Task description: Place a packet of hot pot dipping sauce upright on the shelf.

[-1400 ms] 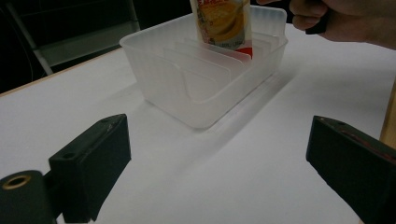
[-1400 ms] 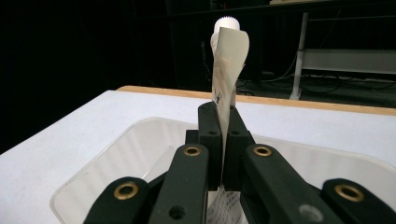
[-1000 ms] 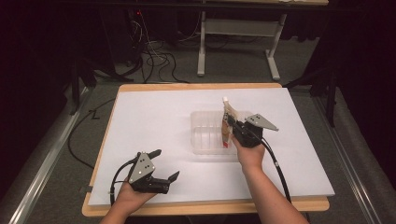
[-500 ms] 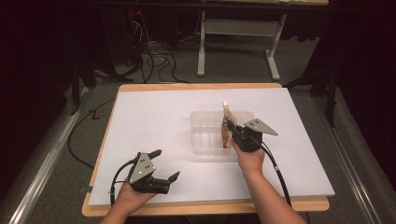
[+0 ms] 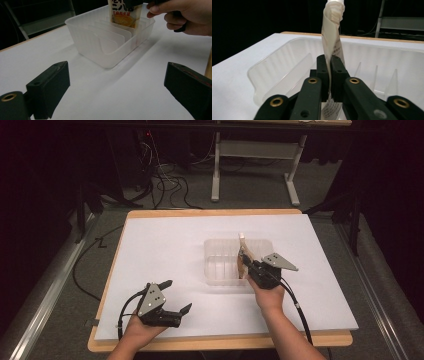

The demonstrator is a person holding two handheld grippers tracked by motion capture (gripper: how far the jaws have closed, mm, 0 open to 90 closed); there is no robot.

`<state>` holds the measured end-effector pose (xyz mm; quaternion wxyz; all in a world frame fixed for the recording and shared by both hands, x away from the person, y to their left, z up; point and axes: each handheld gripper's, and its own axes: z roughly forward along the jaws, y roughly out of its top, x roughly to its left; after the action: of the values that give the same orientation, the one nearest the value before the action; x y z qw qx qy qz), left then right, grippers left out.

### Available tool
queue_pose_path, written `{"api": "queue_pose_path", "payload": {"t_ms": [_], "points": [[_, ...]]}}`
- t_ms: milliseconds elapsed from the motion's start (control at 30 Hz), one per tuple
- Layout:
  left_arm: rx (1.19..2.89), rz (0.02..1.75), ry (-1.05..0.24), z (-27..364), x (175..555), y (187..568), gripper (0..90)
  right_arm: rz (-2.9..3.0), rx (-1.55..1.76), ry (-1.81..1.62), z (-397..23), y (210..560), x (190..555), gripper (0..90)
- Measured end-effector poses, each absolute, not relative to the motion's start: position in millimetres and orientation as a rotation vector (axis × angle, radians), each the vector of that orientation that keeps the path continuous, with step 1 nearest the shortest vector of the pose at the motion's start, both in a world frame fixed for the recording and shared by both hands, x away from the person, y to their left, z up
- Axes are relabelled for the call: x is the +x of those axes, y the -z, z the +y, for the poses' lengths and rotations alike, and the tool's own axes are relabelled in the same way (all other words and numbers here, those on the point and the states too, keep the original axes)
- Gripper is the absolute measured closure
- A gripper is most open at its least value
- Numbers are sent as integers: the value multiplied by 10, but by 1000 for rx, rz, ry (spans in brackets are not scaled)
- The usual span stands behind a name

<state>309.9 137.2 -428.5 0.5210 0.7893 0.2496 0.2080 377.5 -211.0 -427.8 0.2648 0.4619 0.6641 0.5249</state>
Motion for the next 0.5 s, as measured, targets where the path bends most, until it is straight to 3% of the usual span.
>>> {"api": "queue_pose_path", "payload": {"t_ms": [33, 100, 133, 200, 233, 300, 333, 400, 500], "points": [[1891, 598, -496, 1377, 3096, 4284, 69, 1810, 1238, -1414, -2100, 4269, 3774, 772], [1889, 599, -496, 1380, 3095, 4283, 69, 1816, 1239, -1413, -2099, 4265, 3776, 739], [1888, 601, -498, 1388, 3095, 4284, 69, 1837, 1244, -1426, -2098, 4258, 3784, 624], [1887, 602, -498, 1392, 3095, 4284, 69, 1845, 1254, -1424, -2097, 4254, 3786, 584], [1884, 605, -499, 1398, 3094, 4284, 69, 1868, 1251, -1416, -2094, 4244, 3789, 502], [1884, 605, -499, 1402, 3094, 4284, 69, 1873, 1241, -1416, -2095, 4241, 3788, 476], [1885, 608, -500, 1408, 3096, 4284, 69, 1890, 1224, -1407, -2101, 4230, 3780, 408], [1885, 609, -499, 1409, 3096, 4286, 69, 1897, 1218, -1411, -2105, 4226, 3777, 389], [1887, 612, -500, 1413, 3095, 4288, 69, 1931, 1186, -1427, -2149, 4190, 3749, 284]]}}
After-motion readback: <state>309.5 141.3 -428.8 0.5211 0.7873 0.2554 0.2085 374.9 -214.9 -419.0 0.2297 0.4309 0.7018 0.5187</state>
